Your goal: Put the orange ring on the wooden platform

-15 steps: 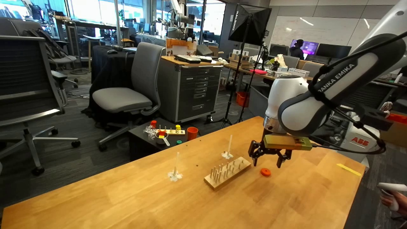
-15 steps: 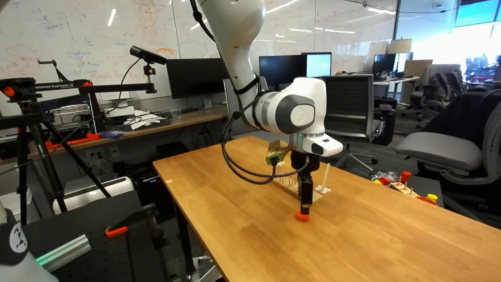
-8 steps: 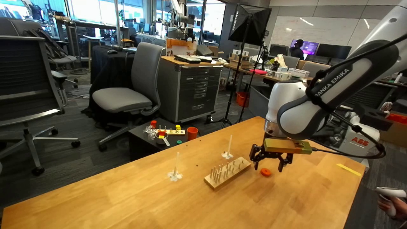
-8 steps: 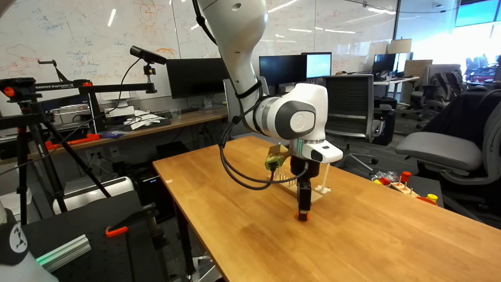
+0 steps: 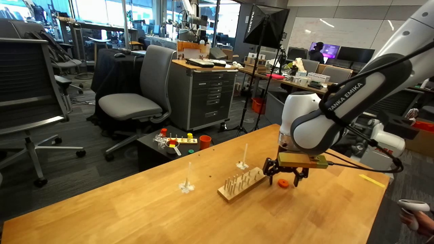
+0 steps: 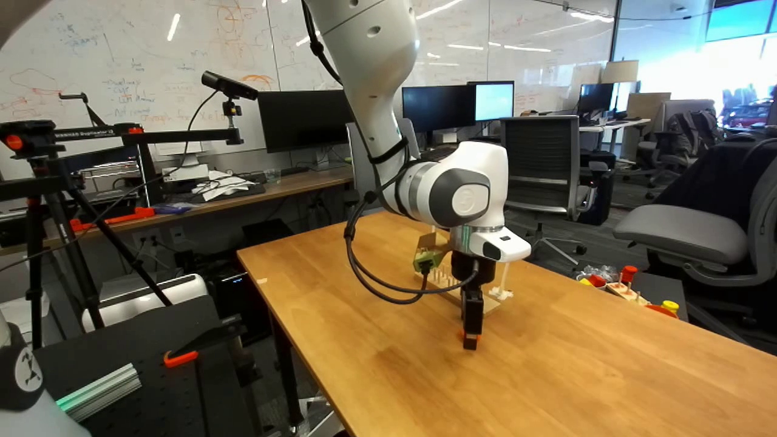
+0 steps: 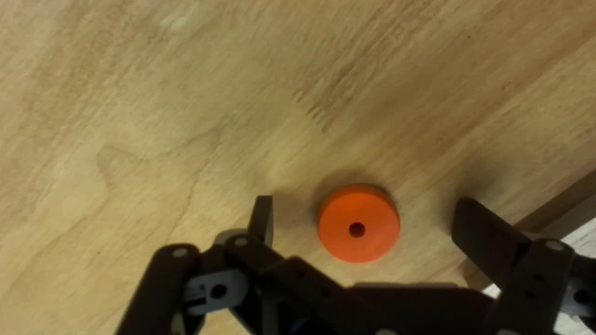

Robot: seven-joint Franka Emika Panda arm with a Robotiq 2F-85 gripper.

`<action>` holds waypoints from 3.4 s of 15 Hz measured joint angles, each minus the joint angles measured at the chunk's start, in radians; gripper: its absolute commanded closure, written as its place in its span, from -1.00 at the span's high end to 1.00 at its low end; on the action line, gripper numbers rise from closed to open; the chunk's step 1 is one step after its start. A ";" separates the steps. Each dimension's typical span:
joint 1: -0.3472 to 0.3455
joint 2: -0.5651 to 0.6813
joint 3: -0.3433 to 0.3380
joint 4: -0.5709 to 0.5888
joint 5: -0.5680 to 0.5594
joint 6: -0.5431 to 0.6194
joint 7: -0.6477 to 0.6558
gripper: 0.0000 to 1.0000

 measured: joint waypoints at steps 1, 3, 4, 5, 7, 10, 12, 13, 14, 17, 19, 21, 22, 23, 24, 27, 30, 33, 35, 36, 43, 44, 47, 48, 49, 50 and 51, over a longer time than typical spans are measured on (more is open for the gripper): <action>0.001 0.002 -0.001 0.004 0.000 -0.003 0.000 0.47; 0.001 0.004 -0.001 0.012 0.000 -0.006 -0.001 0.17; 0.001 0.004 -0.001 0.016 0.000 -0.006 -0.002 0.02; 0.001 0.004 -0.002 0.020 0.000 -0.006 -0.002 -0.16; 0.001 0.004 -0.004 0.026 0.000 -0.006 -0.002 -0.47; -0.003 -0.001 -0.008 0.031 0.004 -0.015 -0.002 -0.60; -0.011 -0.007 -0.008 0.033 0.027 -0.029 -0.008 -0.65; -0.017 -0.007 -0.007 0.033 0.040 -0.033 -0.015 -0.65; -0.024 -0.007 -0.004 0.033 0.053 -0.034 -0.025 -0.65; -0.034 -0.014 0.005 0.032 0.083 -0.035 -0.054 -0.65; -0.034 -0.030 0.012 0.030 0.095 -0.035 -0.067 -0.65; -0.034 -0.051 0.024 0.027 0.110 -0.035 -0.078 -0.65; -0.034 -0.063 0.031 0.025 0.117 -0.035 -0.083 -0.65; -0.033 -0.075 0.038 0.023 0.120 -0.035 -0.086 -0.65; -0.030 -0.087 0.044 0.022 0.120 -0.035 -0.089 -0.65; -0.013 -0.114 0.055 0.020 0.120 -0.035 -0.090 -0.65; 0.011 -0.120 0.060 0.024 0.120 -0.035 -0.091 -0.65; 0.032 -0.116 0.060 0.028 0.120 -0.035 -0.091 -0.65; 0.041 -0.106 0.059 0.038 0.119 -0.035 -0.091 -0.65; 0.043 -0.100 0.059 0.044 0.118 -0.034 -0.091 -0.65; 0.049 -0.048 0.036 0.106 0.109 -0.034 -0.091 -0.65; 0.049 -0.041 0.034 0.114 0.109 -0.034 -0.091 -0.65; 0.049 -0.017 0.032 0.135 0.109 -0.034 -0.091 -0.65; 0.050 -0.009 0.032 0.142 0.109 -0.034 -0.091 -0.65; 0.051 -0.001 0.032 0.149 0.109 -0.034 -0.091 -0.65; 0.053 0.006 0.032 0.156 0.109 -0.034 -0.091 -0.65; 0.055 0.012 0.032 0.161 0.109 -0.034 -0.091 -0.65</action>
